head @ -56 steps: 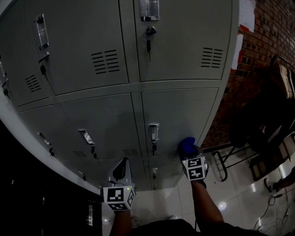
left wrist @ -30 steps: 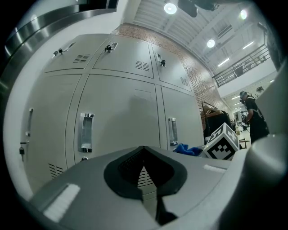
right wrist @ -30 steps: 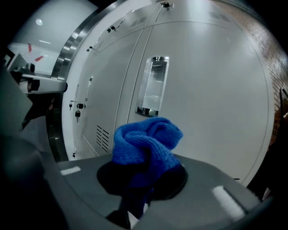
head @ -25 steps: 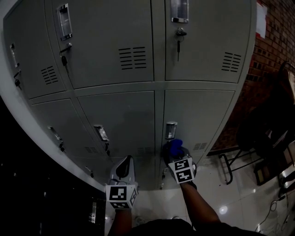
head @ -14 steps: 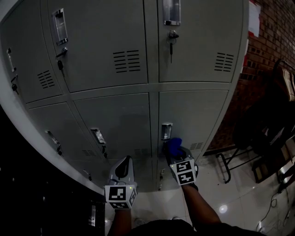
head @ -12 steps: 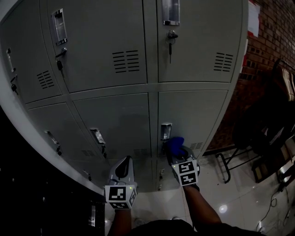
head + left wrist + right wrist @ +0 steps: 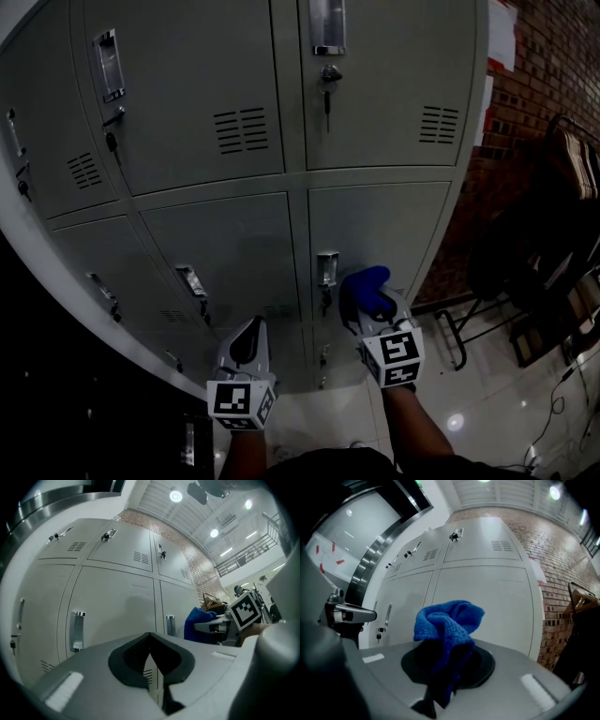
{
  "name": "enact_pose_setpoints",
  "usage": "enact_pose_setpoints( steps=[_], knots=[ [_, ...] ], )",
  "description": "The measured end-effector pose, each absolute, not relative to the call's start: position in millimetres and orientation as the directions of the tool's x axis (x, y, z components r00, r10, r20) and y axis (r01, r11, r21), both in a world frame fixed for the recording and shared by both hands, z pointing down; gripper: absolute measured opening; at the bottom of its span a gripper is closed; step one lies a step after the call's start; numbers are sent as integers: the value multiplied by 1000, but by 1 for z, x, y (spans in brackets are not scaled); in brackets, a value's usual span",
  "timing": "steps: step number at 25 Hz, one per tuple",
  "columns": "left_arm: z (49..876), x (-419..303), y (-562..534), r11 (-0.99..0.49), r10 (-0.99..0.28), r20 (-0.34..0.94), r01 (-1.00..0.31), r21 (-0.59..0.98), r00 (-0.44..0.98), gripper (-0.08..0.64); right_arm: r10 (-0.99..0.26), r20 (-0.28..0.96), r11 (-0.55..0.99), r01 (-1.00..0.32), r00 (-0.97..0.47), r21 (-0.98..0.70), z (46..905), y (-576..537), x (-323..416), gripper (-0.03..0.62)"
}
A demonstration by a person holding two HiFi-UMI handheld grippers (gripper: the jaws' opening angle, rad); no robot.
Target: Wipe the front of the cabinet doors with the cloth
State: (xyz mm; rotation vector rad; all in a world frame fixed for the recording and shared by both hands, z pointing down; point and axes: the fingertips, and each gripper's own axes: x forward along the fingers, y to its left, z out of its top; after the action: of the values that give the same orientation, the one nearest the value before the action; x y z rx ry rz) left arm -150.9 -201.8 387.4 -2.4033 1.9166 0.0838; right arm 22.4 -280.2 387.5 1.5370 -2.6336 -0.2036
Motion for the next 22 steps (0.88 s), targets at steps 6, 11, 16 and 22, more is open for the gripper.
enact_pose_setpoints(
  steps=[6,11,16,22],
  knots=[
    [393,-141,-203,-223,-970,-89,-975,-19,224,14,-867,-14,490,-857,-499,160,385,-258,22,55],
    [389,-139,-205,-228,-969,-87,-973,-24,229,14,-858,-9,506,-849,-514,153,391,-251,14,55],
    [389,-134,-208,-237,-967,-87,-971,-23,238,14,-851,-12,517,-841,-526,159,390,-246,9,55],
    [393,-129,-210,-256,-963,-82,-966,-27,257,14,-851,-23,515,-841,-525,165,385,-244,10,55]
  ],
)
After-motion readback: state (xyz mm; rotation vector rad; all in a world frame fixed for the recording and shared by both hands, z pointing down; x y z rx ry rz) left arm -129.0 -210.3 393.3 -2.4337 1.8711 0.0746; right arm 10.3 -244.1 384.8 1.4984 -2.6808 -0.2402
